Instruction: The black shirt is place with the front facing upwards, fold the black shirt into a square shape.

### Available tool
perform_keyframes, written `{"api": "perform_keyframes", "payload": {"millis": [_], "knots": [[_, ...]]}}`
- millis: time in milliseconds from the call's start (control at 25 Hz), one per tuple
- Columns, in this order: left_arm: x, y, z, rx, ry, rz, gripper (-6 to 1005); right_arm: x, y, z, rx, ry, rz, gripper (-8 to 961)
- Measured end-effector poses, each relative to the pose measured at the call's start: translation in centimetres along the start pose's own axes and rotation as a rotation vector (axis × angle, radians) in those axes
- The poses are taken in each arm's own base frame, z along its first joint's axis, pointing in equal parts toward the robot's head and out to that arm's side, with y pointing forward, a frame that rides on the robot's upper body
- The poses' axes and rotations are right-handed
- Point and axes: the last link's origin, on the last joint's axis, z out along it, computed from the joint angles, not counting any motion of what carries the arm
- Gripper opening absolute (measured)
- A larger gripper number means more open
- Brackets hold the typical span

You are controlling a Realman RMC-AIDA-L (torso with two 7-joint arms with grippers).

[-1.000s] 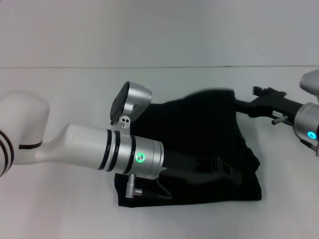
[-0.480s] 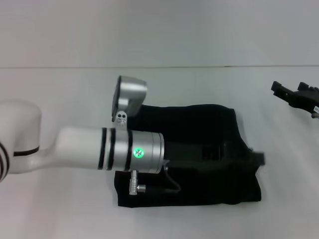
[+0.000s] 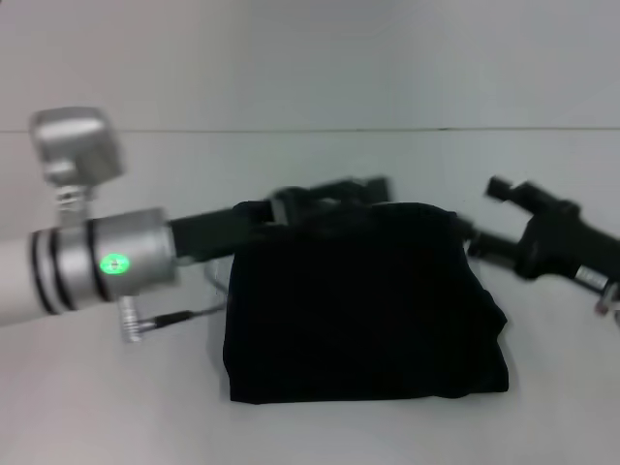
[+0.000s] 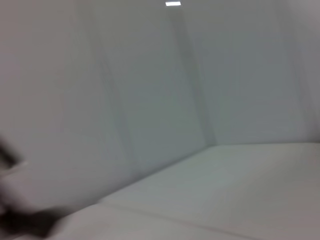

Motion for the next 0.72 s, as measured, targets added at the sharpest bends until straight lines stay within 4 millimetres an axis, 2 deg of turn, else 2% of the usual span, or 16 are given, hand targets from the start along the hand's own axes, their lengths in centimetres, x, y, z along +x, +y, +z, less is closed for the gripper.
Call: {"api": "perform_keyframes", "payload": {"millis": [160, 280, 360, 520, 720], "knots": [[0.8, -1.8, -4.0, 0.124, 0.099, 0.001, 809, 1.1, 1.9, 0.6, -0.121, 0.069, -0.065, 923], [0.8, -2.9, -6.5, 0.215, 0.146, 0.044, 844, 2.4, 2.5, 0.8, -0.151, 0.137, -0.106, 923], [0.8, -3.3, -7.5, 0.244, 0.163, 0.066, 868, 3.2, 2.5, 0.8, -0.142, 0.178, -0.123, 923], [0.7, -3.5, -8.6, 0.274, 0.168, 0.079, 868, 4.6, 1.9, 0.4, -0.09, 0.258, -0.13, 924], [0.9, -3.6, -8.7, 0.284, 0.154, 0.085, 867, 5.8, 1.0, 0.0, -0.014, 0.328, -0.128, 924]]}}
